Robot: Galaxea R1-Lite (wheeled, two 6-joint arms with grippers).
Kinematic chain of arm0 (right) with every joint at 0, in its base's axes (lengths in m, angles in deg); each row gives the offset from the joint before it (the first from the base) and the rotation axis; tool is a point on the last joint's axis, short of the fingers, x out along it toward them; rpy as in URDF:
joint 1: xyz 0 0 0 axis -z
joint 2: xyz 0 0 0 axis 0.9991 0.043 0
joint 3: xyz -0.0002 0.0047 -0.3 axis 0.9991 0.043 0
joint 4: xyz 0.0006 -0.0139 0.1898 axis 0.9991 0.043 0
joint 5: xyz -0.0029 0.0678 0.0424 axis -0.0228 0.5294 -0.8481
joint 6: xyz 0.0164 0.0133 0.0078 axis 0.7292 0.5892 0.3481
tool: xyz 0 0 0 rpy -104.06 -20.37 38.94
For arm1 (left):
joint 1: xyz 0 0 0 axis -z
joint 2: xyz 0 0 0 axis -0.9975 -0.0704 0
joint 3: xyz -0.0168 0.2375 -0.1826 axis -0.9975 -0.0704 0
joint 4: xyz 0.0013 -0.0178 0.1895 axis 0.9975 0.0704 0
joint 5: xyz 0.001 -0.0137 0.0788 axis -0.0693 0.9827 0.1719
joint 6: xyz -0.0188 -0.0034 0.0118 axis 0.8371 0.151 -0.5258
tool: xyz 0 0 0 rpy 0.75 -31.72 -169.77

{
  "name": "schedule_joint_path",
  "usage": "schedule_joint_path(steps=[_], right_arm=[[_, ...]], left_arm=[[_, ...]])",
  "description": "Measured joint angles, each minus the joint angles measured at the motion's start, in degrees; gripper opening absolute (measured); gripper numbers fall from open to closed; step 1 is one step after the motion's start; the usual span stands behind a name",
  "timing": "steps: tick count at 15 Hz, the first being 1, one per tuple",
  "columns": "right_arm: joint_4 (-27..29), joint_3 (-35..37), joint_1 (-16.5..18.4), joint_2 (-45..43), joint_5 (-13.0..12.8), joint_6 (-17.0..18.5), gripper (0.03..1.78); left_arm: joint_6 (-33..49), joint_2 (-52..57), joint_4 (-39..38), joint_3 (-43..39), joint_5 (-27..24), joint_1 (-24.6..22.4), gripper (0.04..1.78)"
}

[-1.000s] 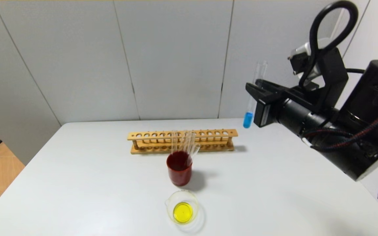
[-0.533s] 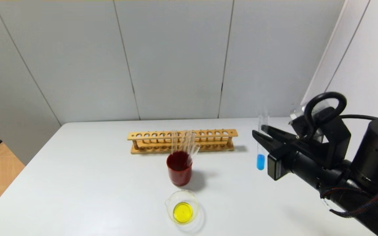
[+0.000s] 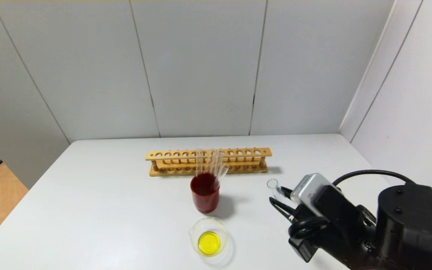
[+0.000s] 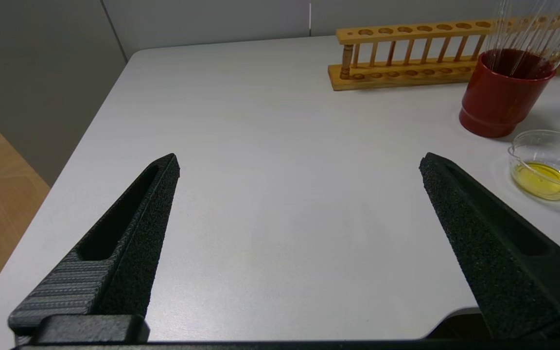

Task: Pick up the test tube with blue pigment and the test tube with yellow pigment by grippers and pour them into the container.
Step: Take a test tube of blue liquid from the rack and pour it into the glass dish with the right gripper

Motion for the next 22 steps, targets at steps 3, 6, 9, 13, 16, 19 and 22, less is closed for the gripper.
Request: schedule_joint_path(steps=[3,6,9,13,16,19,22], right_arm=[[-0.05,-1.22,-1.38,4.71,0.02,-5.24,0.32],[0.22,-4.04,-2.56,9.29,0.0,-8.22,0.32],[0.72,-7.34,-2.8,12.37,0.09,-10.78,0.32],[1.44,-8.44,-2.83,15.43,0.17,-19.19,0.32],[5.95,-8.9,-2.54,16.58,0.13,-26.38,0.32],[11.06,-11.72,-2.39,17.31,0.0,-31.07,0.32],[14.53,-14.73,-2.58,18.6,-0.33,-34.16,0.32]], left_arm=[[-0.02,0.0,0.0,0.0,0.0,0.0,1.75],[-0.05,0.0,0.0,0.0,0.0,0.0,1.75],[-0.07,0.0,0.0,0.0,0.0,0.0,1.75],[-0.05,0.0,0.0,0.0,0.0,0.0,1.75],[-0.02,0.0,0.0,0.0,0.0,0.0,1.75],[-0.05,0.0,0.0,0.0,0.0,0.0,1.75],[-0.05,0.0,-0.02,0.0,0.0,0.0,1.75]])
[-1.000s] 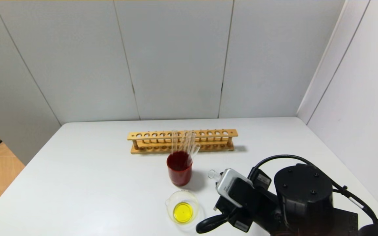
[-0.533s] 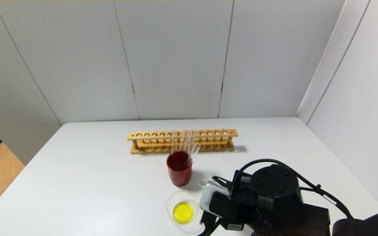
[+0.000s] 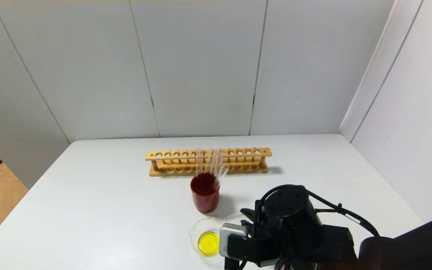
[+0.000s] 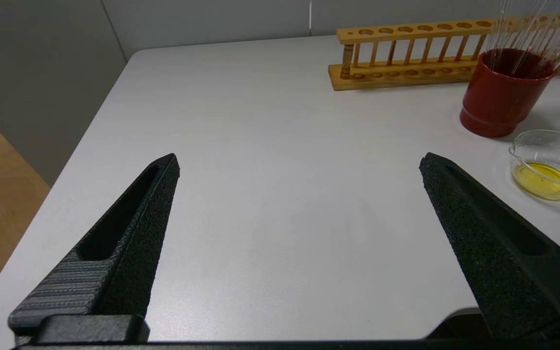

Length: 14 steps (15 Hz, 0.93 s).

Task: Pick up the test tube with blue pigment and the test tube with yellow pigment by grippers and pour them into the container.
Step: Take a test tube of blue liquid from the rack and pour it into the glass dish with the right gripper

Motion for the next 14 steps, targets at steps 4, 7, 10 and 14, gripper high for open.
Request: schedule_joint_path(steps=[4,7,10,14], right_arm=[[5.21,-3.83,-0.06,1.97,-0.26,-1.18,0.32],[11.17,-7.52,-0.16,3.0,-1.79,-2.86,0.32],[15.93,-10.75,-0.26,3.94,-3.89,-4.05,0.32],[19.1,-14.3,-1.63,5.62,-4.58,-4.24,0.32]], left_arm=[[0.0,0.0,0.02,0.0,0.02,0.0,1.75],[0.02,0.0,0.0,0.0,0.0,0.02,1.75],[0.02,0.0,0.02,0.0,0.02,0.0,1.75],[0.02,0.0,0.02,0.0,0.02,0.0,1.75]])
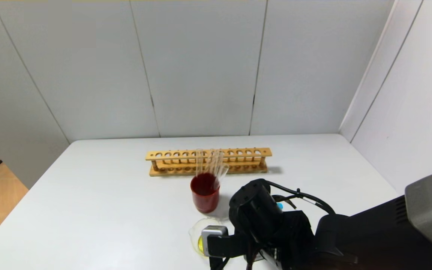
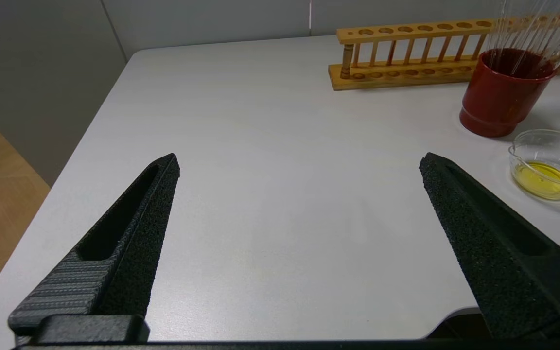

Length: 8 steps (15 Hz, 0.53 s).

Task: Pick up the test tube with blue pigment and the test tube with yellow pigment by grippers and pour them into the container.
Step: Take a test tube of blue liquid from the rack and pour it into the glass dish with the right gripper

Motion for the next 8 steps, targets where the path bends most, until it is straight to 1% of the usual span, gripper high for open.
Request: schedule_joint_path(steps=[2,4,5,6,7,8], right_arm=[[1.49,-1.9,-0.82,1.01,-0.29,0.0,0.32],[4.57,-3.61,-1.37,1.65,-0.51,-0.28,0.32],[6.14,-4.25,-1.67,1.82,-1.49,-0.59,0.32],[7.63,-4.89,-2.08,1.95,-3.0,-1.11,0.32],[9.01,-5.41,-2.34,2.01,-3.72,-1.66,0.32],[10.39,-6.12,-2.54,2.06,-3.91,-2.07,0.32]], left_arm=[[-0.02,0.0,0.0,0.0,-0.02,0.0,1.75],[-0.02,0.0,0.0,0.0,0.0,0.0,1.75],[-0.05,0.0,0.0,0.0,-0.02,0.0,1.75],[-0.02,0.0,0.0,0.0,-0.02,0.0,1.75],[0.0,0.0,0.0,0.0,0.0,0.0,1.75],[0.0,0.0,-0.02,0.0,0.0,0.0,1.75]])
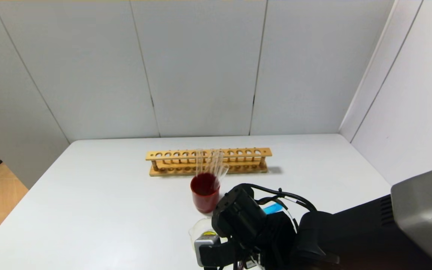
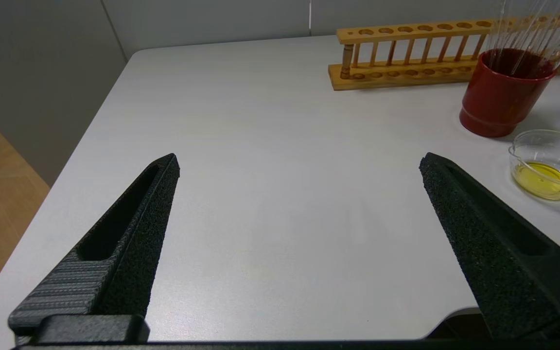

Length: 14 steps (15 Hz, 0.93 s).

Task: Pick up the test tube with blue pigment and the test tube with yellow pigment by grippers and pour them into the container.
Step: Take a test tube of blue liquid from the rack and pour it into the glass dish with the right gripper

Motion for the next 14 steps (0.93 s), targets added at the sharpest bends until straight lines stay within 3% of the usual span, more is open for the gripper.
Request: schedule_joint_path(steps=[8,10,14], right_arm=[[13.75,-9.62,-0.22,0.78,-1.87,-1.46,0.32],[16.73,-11.89,-0.38,1.05,-3.55,-2.19,0.32],[18.02,-14.51,-0.88,1.8,-4.07,-3.5,0.32]], left_arm=[[0.0,0.0,0.02,0.0,-0.02,0.0,1.75],[0.02,0.0,0.0,0.0,-0.02,0.0,1.75],[-0.02,0.0,0.0,0.0,0.0,0.0,1.75]])
